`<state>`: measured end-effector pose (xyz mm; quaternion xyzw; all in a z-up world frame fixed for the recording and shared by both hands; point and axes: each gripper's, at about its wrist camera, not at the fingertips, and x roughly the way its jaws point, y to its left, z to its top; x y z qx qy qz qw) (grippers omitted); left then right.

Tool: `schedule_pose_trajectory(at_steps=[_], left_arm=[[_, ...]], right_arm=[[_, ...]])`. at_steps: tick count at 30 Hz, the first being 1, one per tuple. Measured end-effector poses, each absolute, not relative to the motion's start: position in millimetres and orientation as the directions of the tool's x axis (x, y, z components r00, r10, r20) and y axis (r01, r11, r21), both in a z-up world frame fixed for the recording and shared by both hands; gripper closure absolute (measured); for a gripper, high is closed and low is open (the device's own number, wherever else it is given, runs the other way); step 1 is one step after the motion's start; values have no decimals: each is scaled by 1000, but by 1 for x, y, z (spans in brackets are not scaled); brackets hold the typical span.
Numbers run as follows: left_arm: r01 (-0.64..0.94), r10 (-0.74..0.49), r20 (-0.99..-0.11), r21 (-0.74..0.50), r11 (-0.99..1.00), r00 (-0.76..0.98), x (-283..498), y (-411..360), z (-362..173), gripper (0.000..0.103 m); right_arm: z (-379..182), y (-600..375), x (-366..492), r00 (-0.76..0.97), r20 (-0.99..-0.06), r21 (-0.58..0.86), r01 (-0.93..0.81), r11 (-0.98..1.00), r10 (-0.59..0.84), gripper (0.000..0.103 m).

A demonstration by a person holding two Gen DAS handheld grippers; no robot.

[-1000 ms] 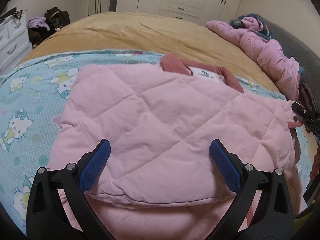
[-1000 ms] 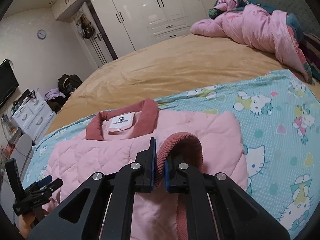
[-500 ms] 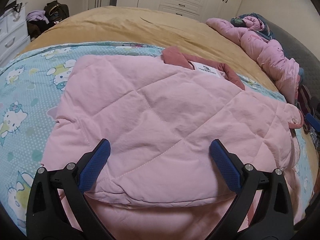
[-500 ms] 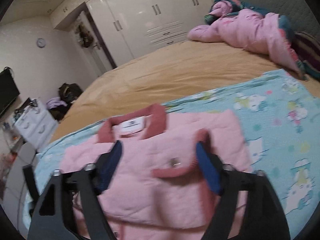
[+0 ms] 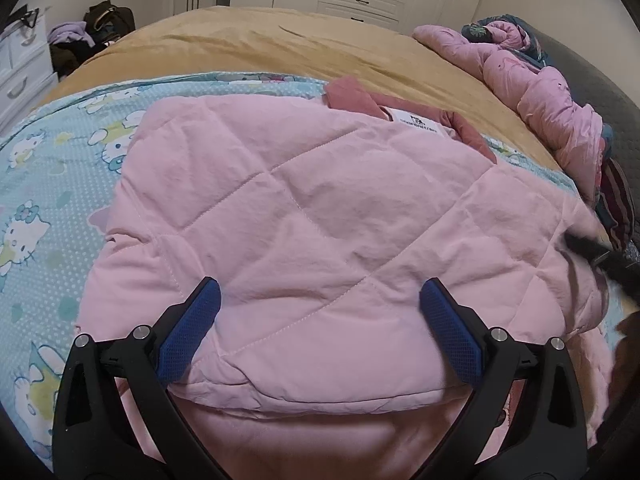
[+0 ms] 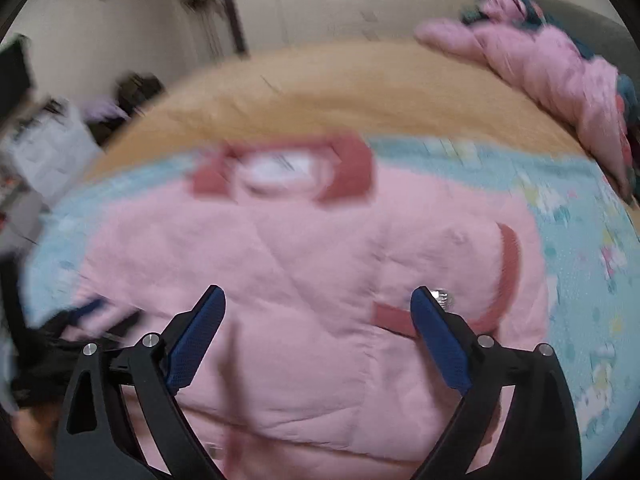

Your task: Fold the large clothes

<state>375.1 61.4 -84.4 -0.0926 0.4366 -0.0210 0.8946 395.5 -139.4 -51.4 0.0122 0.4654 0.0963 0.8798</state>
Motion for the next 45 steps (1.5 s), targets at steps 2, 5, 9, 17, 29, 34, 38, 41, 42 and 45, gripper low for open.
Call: schedule_pose_trajectory(at_steps=[2, 5, 9, 17, 29, 34, 38, 41, 42, 45], left_arm=[[-43, -111, -781, -174, 984, 615, 375, 59, -86, 9], [-42, -93, -785, -150, 988, 613, 376, 55, -88, 9], [-43, -92, -785, -149, 988, 613, 377, 55, -88, 9], [-41, -108, -782, -168, 985, 613, 377, 57, -82, 9], [-9, -159, -767, -210, 978, 622, 366, 51, -62, 9], [-13, -146, -744, -204, 979, 652, 358, 53, -43, 9], [-17, -140, -727, -203, 979, 672, 354, 51, -29, 9], [-9, -136, -718, -195, 981, 682, 351, 48, -20, 9], [-9, -130, -717, -187, 982, 685, 350, 47, -17, 9], [-17, -117, -711, -178, 984, 693, 346, 48, -11, 9]], right_arm=[[-70, -136, 401, 535, -828, 89, -171, 981, 168, 9], [-81, -135, 404, 545, -819, 109, -159, 981, 179, 5], [-81, -132, 400, 561, -810, 104, -149, 983, 171, 5], [-45, -161, 375, 639, -729, 244, -92, 965, 245, 5], [-19, -173, 360, 679, -675, 345, -57, 937, 289, 4], [-10, -171, 356, 684, -667, 341, -72, 937, 295, 4], [-3, -172, 351, 694, -654, 353, -74, 933, 303, 4], [4, -173, 346, 703, -640, 360, -82, 929, 310, 4], [8, -174, 344, 708, -631, 363, -90, 927, 316, 4], [20, -177, 337, 729, -605, 362, -104, 926, 318, 4]])
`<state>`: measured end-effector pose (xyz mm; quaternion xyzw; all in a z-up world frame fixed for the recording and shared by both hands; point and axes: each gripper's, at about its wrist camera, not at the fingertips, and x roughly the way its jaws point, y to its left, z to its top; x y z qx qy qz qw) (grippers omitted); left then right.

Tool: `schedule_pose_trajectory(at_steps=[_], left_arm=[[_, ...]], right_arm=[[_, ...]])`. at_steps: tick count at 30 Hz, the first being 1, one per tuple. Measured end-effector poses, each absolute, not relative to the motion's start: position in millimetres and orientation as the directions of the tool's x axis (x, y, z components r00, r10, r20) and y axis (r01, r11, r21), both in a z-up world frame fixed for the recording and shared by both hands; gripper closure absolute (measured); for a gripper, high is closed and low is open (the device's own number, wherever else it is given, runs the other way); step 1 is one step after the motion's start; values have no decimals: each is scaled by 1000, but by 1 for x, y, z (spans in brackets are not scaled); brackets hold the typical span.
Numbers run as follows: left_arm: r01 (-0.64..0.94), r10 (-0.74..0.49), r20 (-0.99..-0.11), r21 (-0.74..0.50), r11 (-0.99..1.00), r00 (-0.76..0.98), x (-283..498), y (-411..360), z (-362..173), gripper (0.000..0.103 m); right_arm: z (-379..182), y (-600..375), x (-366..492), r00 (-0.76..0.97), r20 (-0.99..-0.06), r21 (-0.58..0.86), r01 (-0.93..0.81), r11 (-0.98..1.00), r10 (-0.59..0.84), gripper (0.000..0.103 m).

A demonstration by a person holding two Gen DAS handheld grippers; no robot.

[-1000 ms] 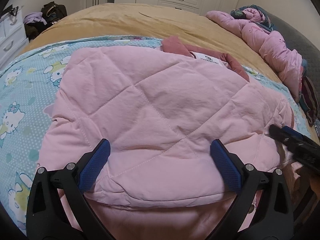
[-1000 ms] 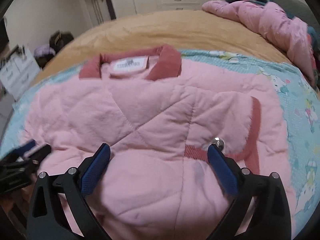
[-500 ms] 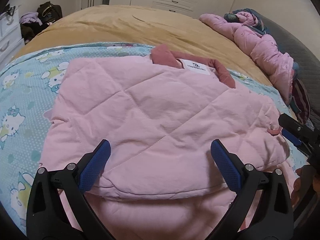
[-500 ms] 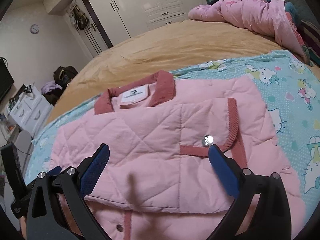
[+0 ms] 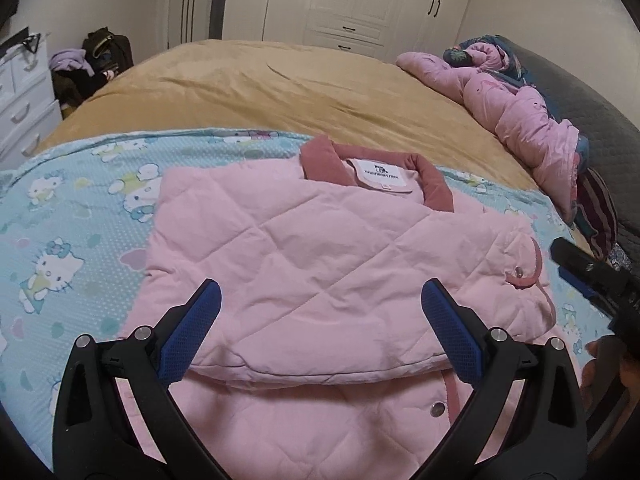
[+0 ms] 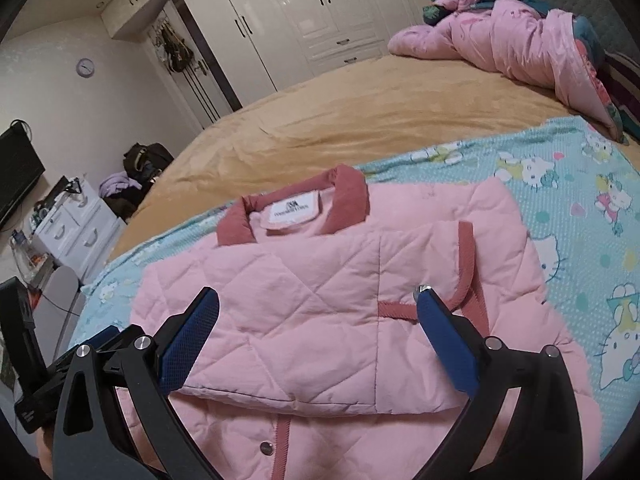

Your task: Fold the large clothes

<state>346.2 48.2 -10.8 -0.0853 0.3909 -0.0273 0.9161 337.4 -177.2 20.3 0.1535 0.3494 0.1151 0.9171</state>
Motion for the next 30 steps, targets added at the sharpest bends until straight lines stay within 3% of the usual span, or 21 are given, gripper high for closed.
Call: schedule_pose_trajectory(at_steps=[16, 21, 30], left_arm=[[40, -129, -642, -151, 988, 755, 309, 34, 38, 9], [48, -144, -621, -169, 984, 771, 285, 34, 49, 9], [68, -203, -595, -241, 968, 778, 244, 33, 62, 9]], right_arm=[[81, -198, 285, 849, -467, 302, -110, 947, 248, 4], [74, -198, 263, 823, -462, 378, -155, 913, 331, 4], [96, -201, 230, 815, -481, 365, -149, 919, 323, 4]])
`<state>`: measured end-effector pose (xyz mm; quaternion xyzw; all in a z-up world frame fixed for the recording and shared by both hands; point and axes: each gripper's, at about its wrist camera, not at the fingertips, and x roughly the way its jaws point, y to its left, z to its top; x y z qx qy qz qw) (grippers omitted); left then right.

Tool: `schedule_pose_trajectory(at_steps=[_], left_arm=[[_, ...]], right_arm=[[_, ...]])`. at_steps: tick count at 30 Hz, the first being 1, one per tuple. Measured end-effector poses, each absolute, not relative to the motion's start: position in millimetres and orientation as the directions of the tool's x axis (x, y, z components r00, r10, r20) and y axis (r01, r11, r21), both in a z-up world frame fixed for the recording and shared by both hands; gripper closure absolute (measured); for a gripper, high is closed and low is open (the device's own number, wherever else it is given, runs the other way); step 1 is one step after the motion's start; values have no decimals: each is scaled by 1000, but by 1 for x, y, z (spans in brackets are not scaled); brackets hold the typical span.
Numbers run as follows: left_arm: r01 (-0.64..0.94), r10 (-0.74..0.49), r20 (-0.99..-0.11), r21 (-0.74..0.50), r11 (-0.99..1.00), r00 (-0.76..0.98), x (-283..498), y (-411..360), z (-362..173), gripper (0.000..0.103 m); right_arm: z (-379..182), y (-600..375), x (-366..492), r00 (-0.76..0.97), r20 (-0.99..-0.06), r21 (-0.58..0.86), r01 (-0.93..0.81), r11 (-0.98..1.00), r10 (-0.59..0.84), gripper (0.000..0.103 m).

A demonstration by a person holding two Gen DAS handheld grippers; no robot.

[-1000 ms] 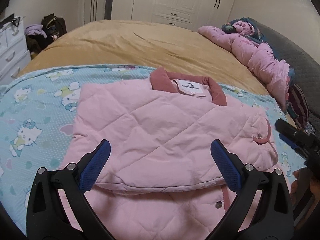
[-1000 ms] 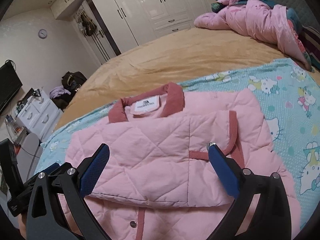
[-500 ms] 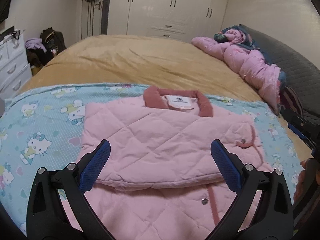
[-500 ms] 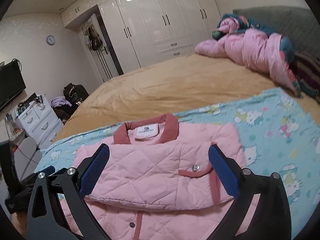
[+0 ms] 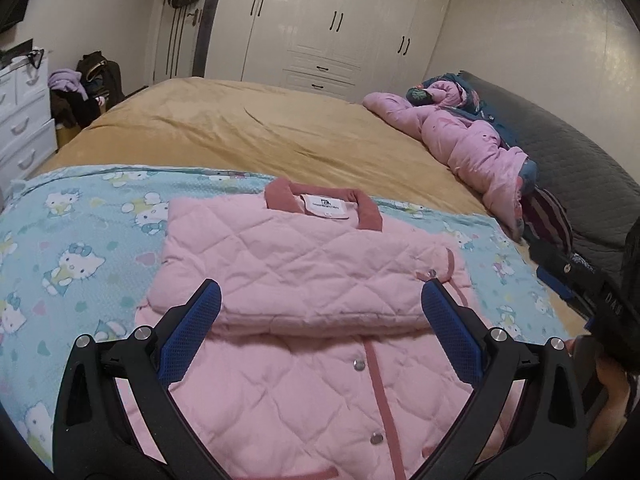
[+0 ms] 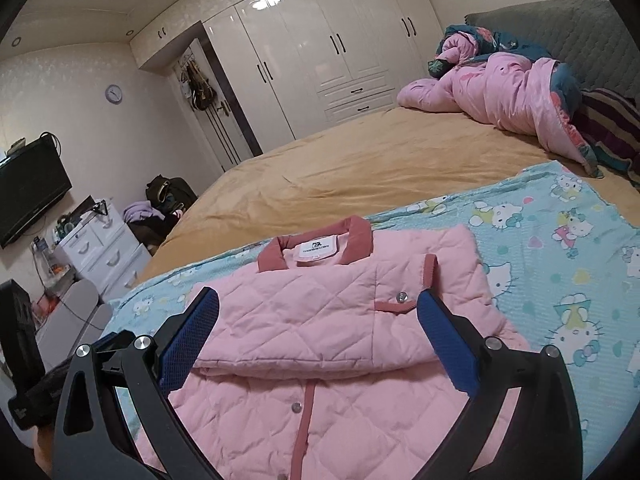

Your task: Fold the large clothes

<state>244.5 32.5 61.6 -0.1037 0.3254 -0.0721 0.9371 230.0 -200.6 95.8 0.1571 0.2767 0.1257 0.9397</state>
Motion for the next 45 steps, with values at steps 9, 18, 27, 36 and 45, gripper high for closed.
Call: schedule_pose_trajectory(at_steps=[9, 18, 27, 36, 45], left_arm=[[52, -183, -583, -234, 971, 792, 210, 38, 83, 9], [46, -177, -569, -236, 971, 803, 171, 41, 101, 9], [69, -185, -537, -228, 971, 823, 131, 42, 114, 9], [70, -172, -533, -206, 976, 828, 103, 45, 120, 9], [74, -147, -547, -153, 986, 824, 75, 41, 122, 9]], right_arm=[[118, -212, 189, 822, -464, 375, -156, 914, 331, 4], [132, -216, 156, 810, -486, 350, -164, 922, 329, 4], [140, -216, 120, 807, -496, 314, -179, 933, 321, 4], [146, -221, 89, 812, -486, 314, -181, 932, 322, 4], [147, -228, 63, 810, -482, 320, -191, 928, 333, 4]])
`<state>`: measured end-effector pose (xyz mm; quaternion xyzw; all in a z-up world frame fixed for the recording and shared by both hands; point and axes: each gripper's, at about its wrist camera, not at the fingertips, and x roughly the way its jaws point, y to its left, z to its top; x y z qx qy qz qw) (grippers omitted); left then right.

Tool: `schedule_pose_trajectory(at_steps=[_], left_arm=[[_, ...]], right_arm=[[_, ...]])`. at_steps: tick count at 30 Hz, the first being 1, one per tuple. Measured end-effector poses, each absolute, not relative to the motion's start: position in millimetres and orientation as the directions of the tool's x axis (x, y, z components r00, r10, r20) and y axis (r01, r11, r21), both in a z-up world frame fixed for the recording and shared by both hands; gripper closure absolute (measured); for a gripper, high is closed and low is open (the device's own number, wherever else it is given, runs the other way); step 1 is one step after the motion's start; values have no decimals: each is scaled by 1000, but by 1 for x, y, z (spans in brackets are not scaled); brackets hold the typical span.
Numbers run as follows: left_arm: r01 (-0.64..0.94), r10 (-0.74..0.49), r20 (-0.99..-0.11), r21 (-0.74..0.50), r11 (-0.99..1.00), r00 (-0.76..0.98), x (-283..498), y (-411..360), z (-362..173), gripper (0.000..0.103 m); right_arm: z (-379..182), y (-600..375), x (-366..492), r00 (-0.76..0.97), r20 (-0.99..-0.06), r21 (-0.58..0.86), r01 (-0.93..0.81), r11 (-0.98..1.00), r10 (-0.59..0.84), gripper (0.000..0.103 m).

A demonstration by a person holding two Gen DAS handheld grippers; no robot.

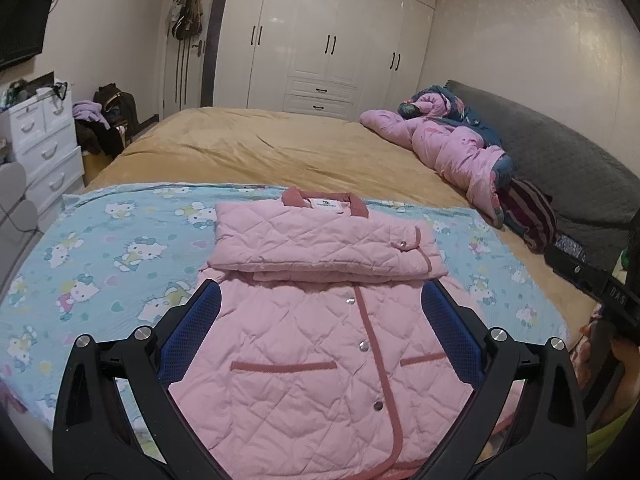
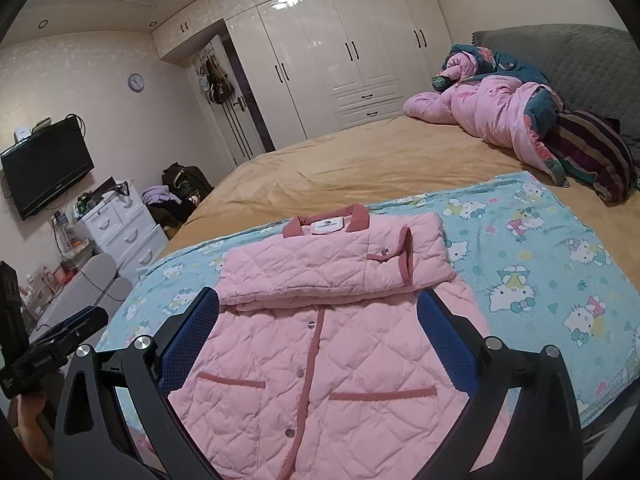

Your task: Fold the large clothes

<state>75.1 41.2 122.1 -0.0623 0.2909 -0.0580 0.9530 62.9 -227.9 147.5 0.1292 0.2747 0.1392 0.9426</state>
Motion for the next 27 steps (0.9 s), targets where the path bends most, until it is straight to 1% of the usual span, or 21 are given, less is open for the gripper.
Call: schedule_pose_trajectory(at_steps=[4, 12, 20, 27], left_arm=[[60, -129, -556, -142, 988, 821, 65, 44, 119, 9], [64, -151, -569, -170, 983, 808, 50, 46, 109, 9], [47, -144, -583, -178, 983, 800, 38, 49, 97, 9], [31, -118, -612, -151, 988, 782, 30, 51, 83, 9]], right_arm=[[144, -229, 55, 803, -491, 316, -195, 928, 336, 4], [136, -228, 36, 795, -510, 287, -204, 936, 329, 4], [125, -231, 24, 783, -522, 283, -214, 935, 337, 4], [105, -237, 21, 757, -558, 292, -204, 934, 340, 4]])
